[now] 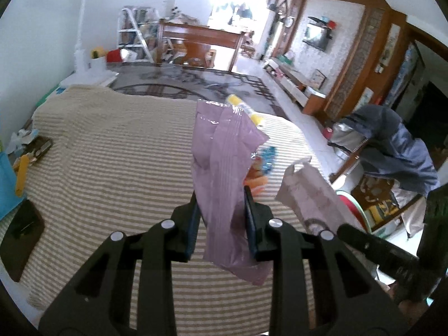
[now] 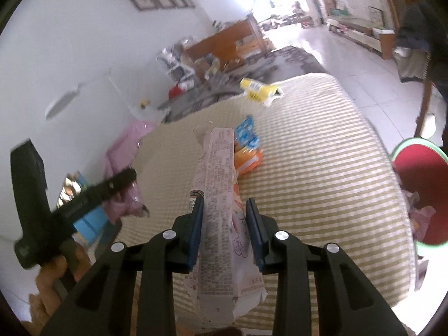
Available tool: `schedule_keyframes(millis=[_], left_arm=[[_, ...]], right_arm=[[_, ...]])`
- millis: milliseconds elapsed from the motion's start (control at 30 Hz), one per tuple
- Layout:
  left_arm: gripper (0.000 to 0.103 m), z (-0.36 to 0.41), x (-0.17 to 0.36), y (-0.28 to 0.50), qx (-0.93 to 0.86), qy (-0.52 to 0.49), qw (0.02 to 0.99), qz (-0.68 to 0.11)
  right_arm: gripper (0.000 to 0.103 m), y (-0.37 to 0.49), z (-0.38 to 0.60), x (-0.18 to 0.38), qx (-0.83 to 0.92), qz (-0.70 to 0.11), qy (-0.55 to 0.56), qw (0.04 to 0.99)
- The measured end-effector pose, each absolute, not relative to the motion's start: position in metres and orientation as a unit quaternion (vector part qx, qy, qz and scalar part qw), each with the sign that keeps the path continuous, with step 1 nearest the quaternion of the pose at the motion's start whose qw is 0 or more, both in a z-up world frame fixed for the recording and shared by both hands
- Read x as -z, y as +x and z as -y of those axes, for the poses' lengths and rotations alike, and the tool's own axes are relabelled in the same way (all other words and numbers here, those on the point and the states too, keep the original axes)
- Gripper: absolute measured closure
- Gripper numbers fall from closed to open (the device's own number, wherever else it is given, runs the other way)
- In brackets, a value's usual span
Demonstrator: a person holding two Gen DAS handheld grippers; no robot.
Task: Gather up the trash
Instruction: 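Carry pink bag and biscuit wrapper to the red bucket and open both tools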
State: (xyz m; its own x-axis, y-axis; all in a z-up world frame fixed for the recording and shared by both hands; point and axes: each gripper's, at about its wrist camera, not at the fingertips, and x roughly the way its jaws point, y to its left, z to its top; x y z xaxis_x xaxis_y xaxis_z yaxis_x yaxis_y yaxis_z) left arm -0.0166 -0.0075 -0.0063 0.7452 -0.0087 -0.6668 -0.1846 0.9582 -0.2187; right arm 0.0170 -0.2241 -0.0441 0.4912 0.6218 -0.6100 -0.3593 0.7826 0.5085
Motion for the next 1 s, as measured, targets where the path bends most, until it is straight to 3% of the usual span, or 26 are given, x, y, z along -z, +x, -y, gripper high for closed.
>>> schedule_keyframes(millis=[533,833,867,900,933,967,1000], left_arm=[[0.076,0.153,0.022,0.053,0.120,-0.097,0.894,-0.421],[0.074,0.262,0.047,0.091,0.199,0.001,0.873,-0.446],[0.067,0.271,0.052,0.097,0.206,0.008,0.867,-0.453],[0.049,0.276,0.053,0.100,0.208,0.010,0.866,-0.456],[0.040,0.280,0.055,0.102,0.209,0.011,0.866,-0.455],[0.030,0.281,0.055,0.103,0.208,0.012,0.869,-0.448],[0.028,0.280,0.053,0.102,0.206,0.013,0.873,-0.443]], right_arm=[[0.072,0.031,0.414,0.063,-0.141,-0.365,0.353,0.850],[0.069,0.037,0.463,0.092,-0.057,-0.361,0.369,0.854],[0.068,0.039,0.467,0.093,-0.047,-0.356,0.371,0.856],[0.060,0.039,0.467,0.093,-0.042,-0.354,0.372,0.857],[0.042,0.040,0.469,0.095,-0.038,-0.354,0.372,0.857],[0.038,0.041,0.469,0.095,-0.035,-0.353,0.372,0.858],[0.037,0.040,0.468,0.095,-0.032,-0.351,0.370,0.860]])
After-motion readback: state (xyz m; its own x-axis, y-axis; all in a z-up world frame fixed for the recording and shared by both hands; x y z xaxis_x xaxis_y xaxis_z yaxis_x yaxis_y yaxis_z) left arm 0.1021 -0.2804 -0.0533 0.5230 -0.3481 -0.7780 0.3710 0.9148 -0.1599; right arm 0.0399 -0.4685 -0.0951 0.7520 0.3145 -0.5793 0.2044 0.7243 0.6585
